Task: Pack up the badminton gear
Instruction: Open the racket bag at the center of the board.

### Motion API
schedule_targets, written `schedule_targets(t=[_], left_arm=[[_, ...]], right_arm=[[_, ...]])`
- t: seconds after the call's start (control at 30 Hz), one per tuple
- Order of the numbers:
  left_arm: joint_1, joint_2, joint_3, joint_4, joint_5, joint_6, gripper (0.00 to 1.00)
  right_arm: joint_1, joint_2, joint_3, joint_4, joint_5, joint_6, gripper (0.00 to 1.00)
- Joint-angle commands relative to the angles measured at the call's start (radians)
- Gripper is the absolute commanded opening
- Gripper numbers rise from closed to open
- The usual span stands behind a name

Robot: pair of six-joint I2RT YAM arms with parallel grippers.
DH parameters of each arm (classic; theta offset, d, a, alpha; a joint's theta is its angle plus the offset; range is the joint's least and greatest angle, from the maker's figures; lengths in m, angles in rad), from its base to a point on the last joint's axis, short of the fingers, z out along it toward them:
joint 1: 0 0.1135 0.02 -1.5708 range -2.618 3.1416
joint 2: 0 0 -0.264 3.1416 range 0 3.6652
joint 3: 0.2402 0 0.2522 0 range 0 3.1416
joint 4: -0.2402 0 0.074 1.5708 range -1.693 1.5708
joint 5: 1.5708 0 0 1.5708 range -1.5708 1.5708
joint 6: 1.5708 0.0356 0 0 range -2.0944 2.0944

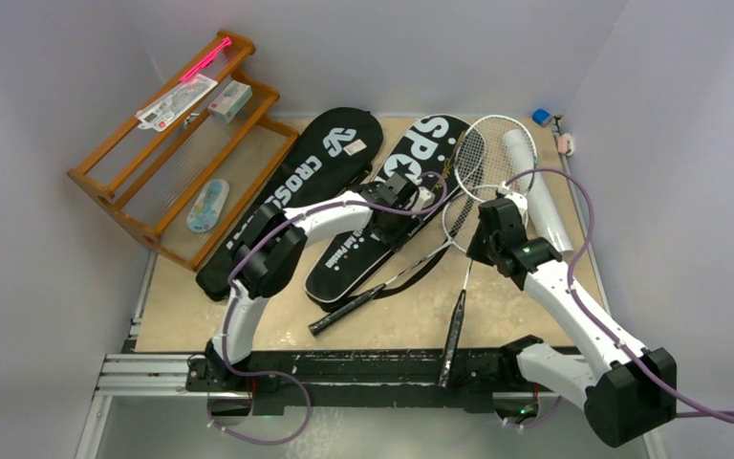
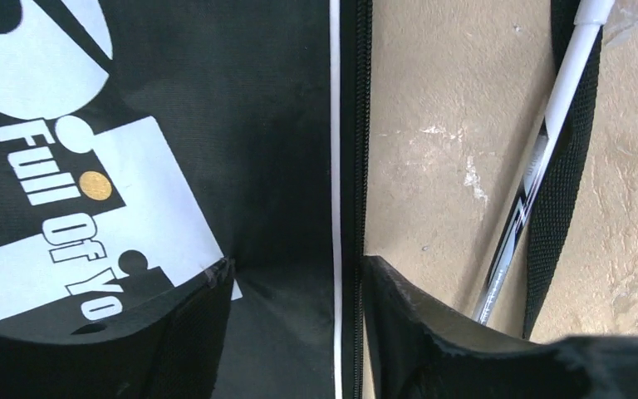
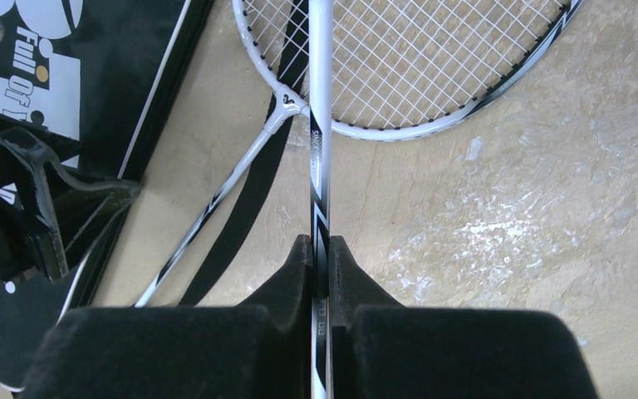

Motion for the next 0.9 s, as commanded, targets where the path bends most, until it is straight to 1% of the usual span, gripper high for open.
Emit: schedule_targets(t=[0.0,0.03,0.1,0.13,0.17,0.3,0.4,0.5,0.57,0.73,0.8,0.87], left_arm=[[-0.003,0.038,0.061,-0.066,-0.022,-0.045,0.49],[-0.001,0.046,0.068,-0.074,-0.011,-0.052,0.35],[0.000,0.074,0.091,-0.107,0.004,-0.064,0.15],[0.001,0.083,0.106,-0.125,0.007,-0.066,0.03],[0.001,0.083,0.117,-0.139,0.005,-0.069,0.00],[0.001,-0.001,0.085,-0.099,-0.034,-0.076,0.00],[0.001,-0.084,0.036,-0.055,-0.104,-0.069,0.00],[0.001,-0.144,0.010,-0.033,-0.180,-0.065,0.00],[0.001,-0.170,0.000,-0.030,-0.227,-0.069,0.00],[0.006,-0.202,-0.004,-0.034,-0.314,-0.088,0.00],[0.015,-0.208,-0.005,-0.034,-0.327,-0.100,0.00],[0.028,-0.213,-0.005,-0.034,-0.322,-0.116,0.00]], right_arm=[[-0.005,-0.023,0.058,-0.005,0.012,-0.010,0.00],[-0.005,-0.025,0.060,-0.007,0.013,-0.010,0.00],[-0.004,-0.028,0.064,-0.017,0.013,-0.010,0.00],[-0.004,-0.030,0.068,-0.025,0.014,-0.010,0.00],[-0.004,-0.033,0.072,-0.032,0.015,-0.011,0.00],[-0.003,-0.054,0.075,-0.051,0.018,-0.016,0.00],[-0.004,-0.059,0.077,-0.050,0.012,-0.043,0.00],[-0.003,-0.045,0.091,-0.103,-0.060,-0.043,0.00],[-0.003,-0.039,0.091,-0.152,-0.079,-0.017,0.00],[-0.001,-0.074,0.070,-0.204,-0.158,-0.007,0.00],[0.002,-0.076,0.069,-0.227,-0.203,0.006,0.00],[0.007,-0.053,0.084,-0.290,-0.222,0.029,0.00]])
